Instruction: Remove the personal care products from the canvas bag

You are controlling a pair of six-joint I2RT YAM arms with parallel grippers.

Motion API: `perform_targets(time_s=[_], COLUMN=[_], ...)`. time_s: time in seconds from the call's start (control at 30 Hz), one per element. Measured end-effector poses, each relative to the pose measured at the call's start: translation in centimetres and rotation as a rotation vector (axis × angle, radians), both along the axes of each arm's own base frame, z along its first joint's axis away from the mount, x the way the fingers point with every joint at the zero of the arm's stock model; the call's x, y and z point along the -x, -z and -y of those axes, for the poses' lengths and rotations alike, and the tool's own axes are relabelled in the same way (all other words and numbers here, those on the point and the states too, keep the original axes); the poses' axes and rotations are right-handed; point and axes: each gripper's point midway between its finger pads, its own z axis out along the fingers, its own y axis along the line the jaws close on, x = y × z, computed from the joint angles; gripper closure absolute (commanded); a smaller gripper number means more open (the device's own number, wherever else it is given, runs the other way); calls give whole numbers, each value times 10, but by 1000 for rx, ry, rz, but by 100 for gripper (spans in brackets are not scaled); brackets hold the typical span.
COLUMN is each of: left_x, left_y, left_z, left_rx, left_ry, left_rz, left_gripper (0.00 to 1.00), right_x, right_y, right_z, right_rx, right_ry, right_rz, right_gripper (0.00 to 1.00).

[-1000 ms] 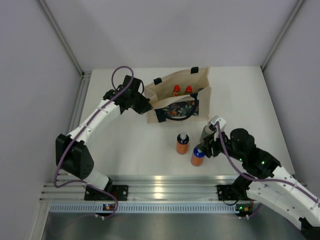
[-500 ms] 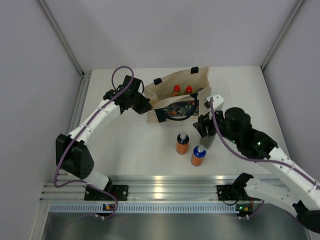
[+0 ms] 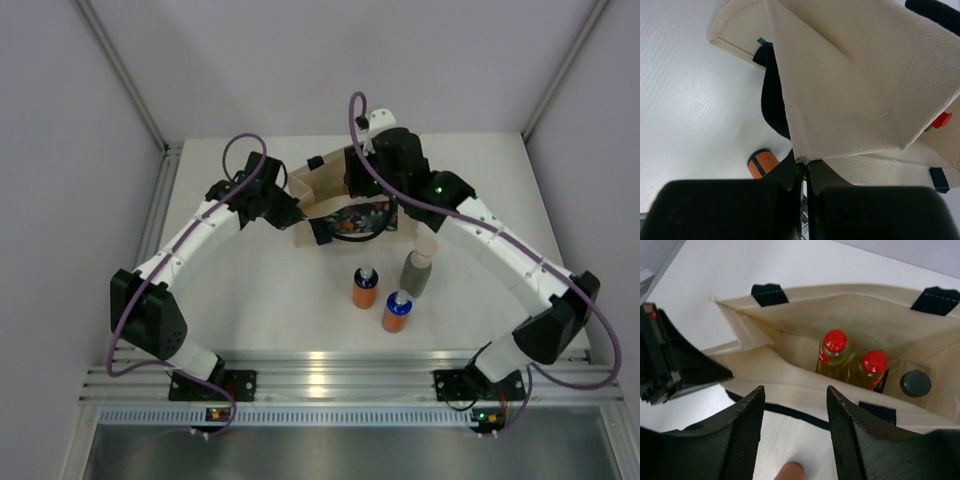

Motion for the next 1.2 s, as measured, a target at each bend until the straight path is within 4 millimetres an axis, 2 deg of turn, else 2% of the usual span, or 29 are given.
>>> perform_targets(time_s=[0.2,0.33,0.43,0.63,0.77,1.07,1.2], left_x=[1,2,3,3,3,4,4], left_y=[0,-1,-2,-2,-2,-1,0], left_z=[0,-1,-1,-1,-1,-1,-1], left_rx=[1,3,4,4,5,4,3], left_ry=[2,2,3,3,4,4,4], left_rz=[-1,2,3,3,2,2,0], left_gripper=[100,100,100,100,100,100,100], right_x=[-49,-70,-80,-95,-102,-107,-107], right_y=[1,23,48,89,106,120,122], right_z=[-13,-14,-7,11,8,0,-3], right_rx=[49,103,149,210,230,239,241], right_ry=[62,92,113,133,118,83,70], right_rz=[-39,-95,-154,-250,-281,-307,-309], right_gripper=[49,49,49,50,50,56,70])
